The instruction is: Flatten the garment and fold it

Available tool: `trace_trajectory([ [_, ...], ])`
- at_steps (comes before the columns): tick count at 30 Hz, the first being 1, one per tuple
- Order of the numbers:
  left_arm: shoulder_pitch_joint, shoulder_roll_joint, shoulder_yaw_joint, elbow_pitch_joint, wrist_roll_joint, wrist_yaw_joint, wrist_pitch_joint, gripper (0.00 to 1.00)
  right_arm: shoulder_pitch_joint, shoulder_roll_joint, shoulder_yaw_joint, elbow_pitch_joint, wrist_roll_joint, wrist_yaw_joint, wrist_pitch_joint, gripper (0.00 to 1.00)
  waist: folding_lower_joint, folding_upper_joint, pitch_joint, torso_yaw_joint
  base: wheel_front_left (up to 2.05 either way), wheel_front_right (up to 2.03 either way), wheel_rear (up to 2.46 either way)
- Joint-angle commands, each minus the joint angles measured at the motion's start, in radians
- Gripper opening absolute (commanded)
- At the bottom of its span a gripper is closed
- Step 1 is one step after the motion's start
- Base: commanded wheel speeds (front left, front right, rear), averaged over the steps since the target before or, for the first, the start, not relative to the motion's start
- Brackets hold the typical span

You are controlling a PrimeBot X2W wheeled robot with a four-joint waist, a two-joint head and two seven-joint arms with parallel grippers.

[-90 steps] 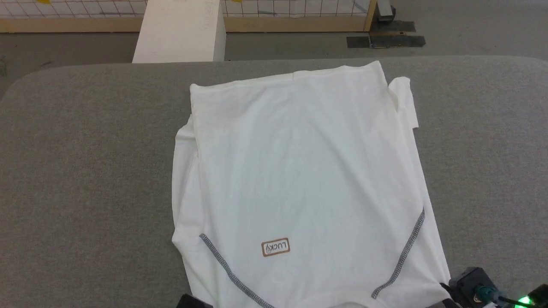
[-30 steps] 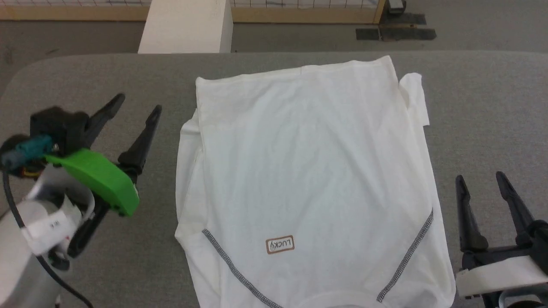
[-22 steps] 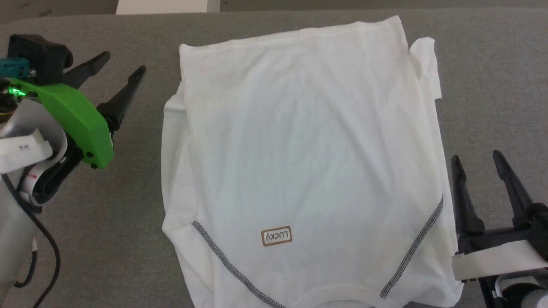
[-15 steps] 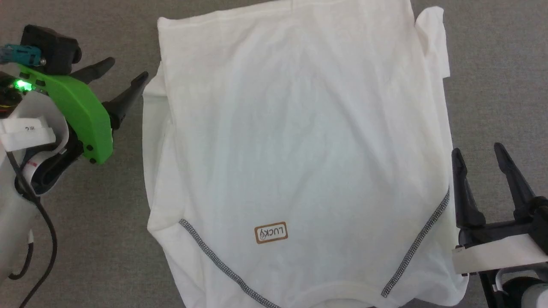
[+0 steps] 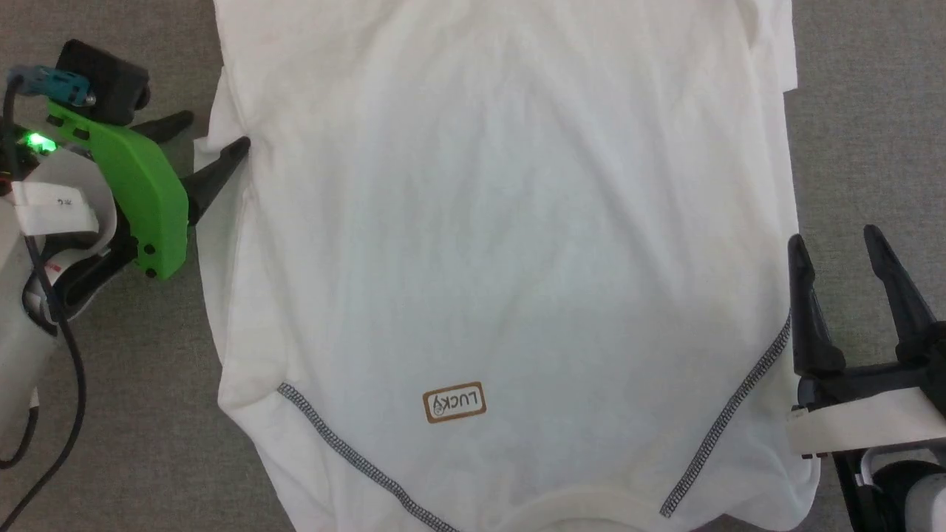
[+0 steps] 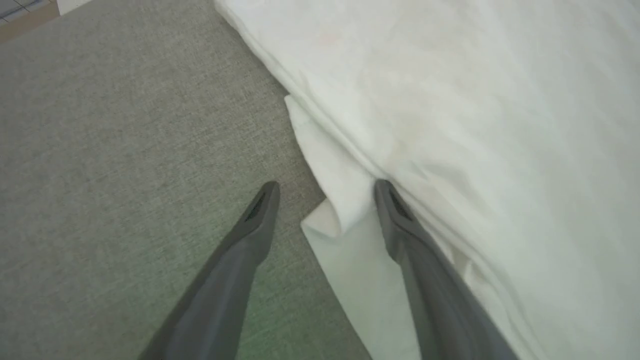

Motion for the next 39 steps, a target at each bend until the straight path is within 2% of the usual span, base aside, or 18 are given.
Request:
trace_trajectory([
  [1, -0.023, 0.010, -0.005, 0.019, -0.003, -0.004, -0.007, 1.00, -0.023, 0.001, -0.002, -0.007, -0.007, -0.002, 0.001, 1.00, -0.0001, 0.0000, 0.009, 0.000, 0.00, 0.00, 0.00],
  [6, -0.037, 0.007, -0.020, 0.053, -0.016, -0.004, -0.018, 1.00, -0.025, 0.001, -0.006, -0.015, -0.012, -0.002, 0.008, 1.00, -0.0001, 0.0000, 0.020, 0.002, 0.00, 0.00, 0.00],
  [7, -0.037, 0.005, -0.026, 0.057, -0.025, -0.004, -0.017, 0.38, -0.026, 0.001, -0.006, -0.016, -0.013, -0.002, 0.009, 1.00, -0.0001, 0.0000, 0.022, 0.002, 0.00, 0.00, 0.00],
  [8, -0.038, 0.003, -0.032, 0.058, -0.031, -0.004, -0.014, 0.13, -0.027, 0.001, -0.006, -0.017, -0.013, -0.002, 0.009, 1.00, -0.0001, 0.0000, 0.023, 0.002, 0.00, 0.00, 0.00],
  [9, -0.038, 0.002, -0.042, 0.057, -0.041, -0.004, -0.009, 0.00, -0.029, 0.001, -0.007, -0.017, -0.013, -0.002, 0.010, 1.00, -0.0001, 0.0000, 0.023, 0.002, 0.00, 0.00, 0.00],
  [12, -0.044, 0.002, -0.071, 0.055, -0.083, -0.004, 0.006, 0.00, -0.032, 0.001, -0.007, -0.015, -0.015, -0.002, 0.015, 1.00, -0.0001, 0.0000, 0.021, 0.003, 0.00, 0.00, 0.00],
  [19, -0.070, -0.042, -0.008, 0.107, -0.123, 0.024, -0.084, 0.00, -0.027, 0.001, -0.017, -0.003, -0.014, -0.002, 0.021, 1.00, -0.0001, 0.0000, -0.025, 0.016, 0.00, 0.00, 0.00],
  [23, -0.063, -0.049, 0.021, 0.113, -0.142, 0.033, -0.129, 0.00, -0.019, 0.001, -0.021, 0.013, -0.005, -0.002, 0.018, 1.00, -0.0001, 0.0000, -0.083, 0.030, 0.00, 0.00, 0.00],
  [32, 0.066, 0.004, 0.082, 0.055, -0.195, 0.072, -0.222, 0.00, 0.038, 0.001, -0.037, 0.061, 0.028, -0.002, 0.008, 1.00, -0.0001, 0.0000, -0.250, 0.073, 0.00, 0.00, 0.00],
  [39, 0.288, 0.071, 0.192, -0.041, -0.285, 0.157, -0.375, 0.00, 0.100, 0.001, -0.051, 0.074, 0.052, -0.002, 0.010, 1.00, -0.0001, 0.0000, -0.354, 0.098, 0.00, 0.00, 0.00],
])
